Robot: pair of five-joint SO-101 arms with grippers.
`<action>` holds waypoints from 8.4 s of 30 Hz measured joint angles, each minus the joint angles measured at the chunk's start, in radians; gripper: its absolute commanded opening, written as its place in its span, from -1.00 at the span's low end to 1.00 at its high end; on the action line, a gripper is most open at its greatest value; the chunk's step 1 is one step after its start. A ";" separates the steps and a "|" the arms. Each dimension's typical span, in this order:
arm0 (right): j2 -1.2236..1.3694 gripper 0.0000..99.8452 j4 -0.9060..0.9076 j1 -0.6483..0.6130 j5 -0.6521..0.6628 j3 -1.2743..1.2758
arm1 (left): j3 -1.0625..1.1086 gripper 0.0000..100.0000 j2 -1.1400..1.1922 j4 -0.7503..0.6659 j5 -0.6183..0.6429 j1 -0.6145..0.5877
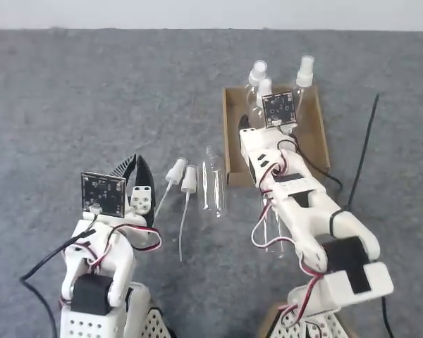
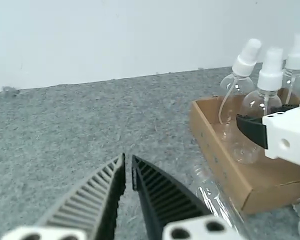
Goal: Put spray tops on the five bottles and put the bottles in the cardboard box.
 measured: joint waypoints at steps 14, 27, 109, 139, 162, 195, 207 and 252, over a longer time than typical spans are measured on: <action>-0.341 -0.52 0.256 0.000 0.000 0.002 | 0.018 -0.98 -0.002 -0.008 0.000 0.003; -0.761 -0.52 0.956 -0.063 0.000 0.002 | 0.031 -0.98 0.000 -0.049 0.000 0.003; -0.196 -0.99 1.284 0.899 0.783 -0.255 | -1.003 -0.73 1.952 0.017 -0.292 0.035; -0.021 -0.49 1.192 0.913 0.753 -0.255 | -0.540 -0.98 0.970 0.221 -0.218 0.068; 0.275 -0.63 1.415 0.830 0.651 -0.643 | -0.486 -0.98 0.884 0.221 -0.215 0.068; -0.760 -0.99 1.511 -0.107 0.210 -0.342 | -0.881 -0.98 0.517 0.359 -0.150 -0.012; -0.760 -0.99 1.134 -0.494 0.198 -0.048 | -0.974 -0.98 0.506 0.081 0.190 -0.015; -0.970 -0.99 0.631 -0.603 -0.003 0.302 | -0.514 -0.97 0.288 0.003 0.232 0.133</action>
